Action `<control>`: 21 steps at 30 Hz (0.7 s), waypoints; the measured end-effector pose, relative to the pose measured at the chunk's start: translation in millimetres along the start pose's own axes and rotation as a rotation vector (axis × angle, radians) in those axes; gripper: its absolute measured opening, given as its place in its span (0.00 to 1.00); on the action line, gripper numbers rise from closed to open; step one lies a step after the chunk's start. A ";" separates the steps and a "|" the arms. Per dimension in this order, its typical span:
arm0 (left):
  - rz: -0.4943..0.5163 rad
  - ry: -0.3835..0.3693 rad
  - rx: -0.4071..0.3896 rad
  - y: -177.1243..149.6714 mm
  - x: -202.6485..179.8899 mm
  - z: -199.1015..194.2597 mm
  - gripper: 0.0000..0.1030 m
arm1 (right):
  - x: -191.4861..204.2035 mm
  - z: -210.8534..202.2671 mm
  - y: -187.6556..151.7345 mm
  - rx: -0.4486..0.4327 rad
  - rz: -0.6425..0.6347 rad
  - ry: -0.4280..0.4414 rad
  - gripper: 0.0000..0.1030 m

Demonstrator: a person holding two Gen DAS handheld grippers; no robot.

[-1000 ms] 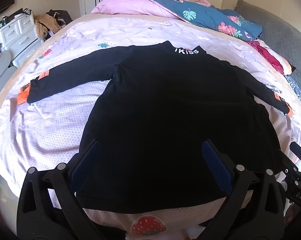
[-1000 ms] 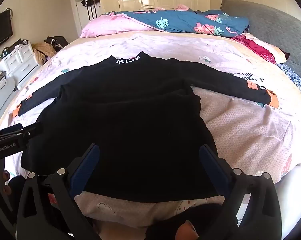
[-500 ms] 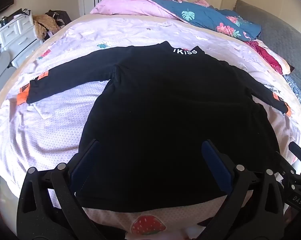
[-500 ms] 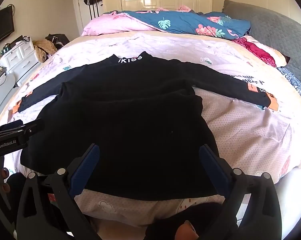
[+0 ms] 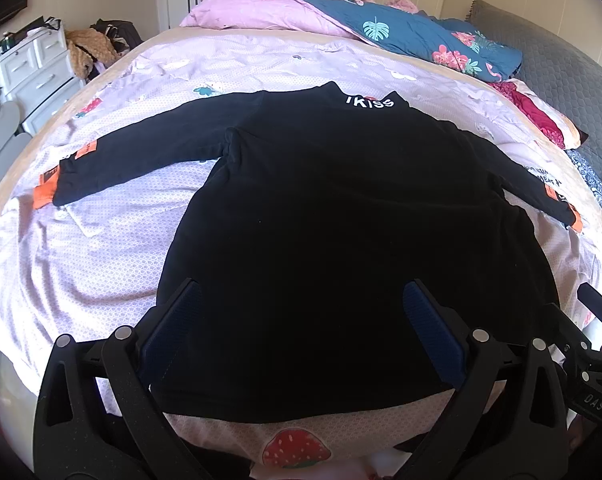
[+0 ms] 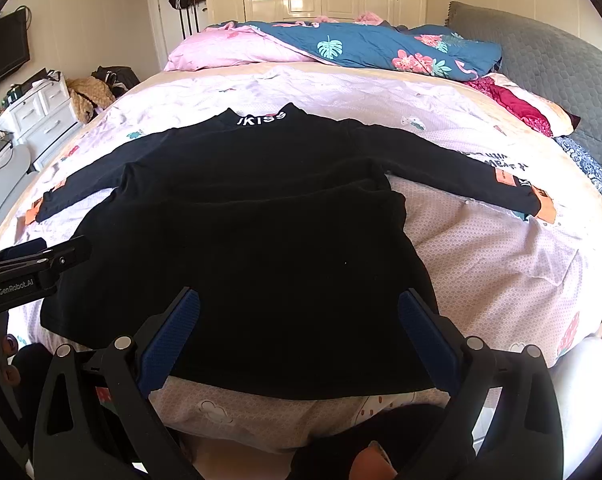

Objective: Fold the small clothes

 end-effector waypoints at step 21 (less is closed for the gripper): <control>0.008 -0.002 0.001 -0.3 -1.0 0.9 0.92 | -0.7 1.5 1.5 0.004 -0.008 -0.004 0.96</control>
Point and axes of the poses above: each gripper's, at about its wrist camera, not at the fingertips, and z roughly the way its jaws point, x to its left, y to its top, the point moved 4 cm from there along z, roughly the way its jaws point, and after that the axes turned 8 degrees about y, right-handed, at the moved point
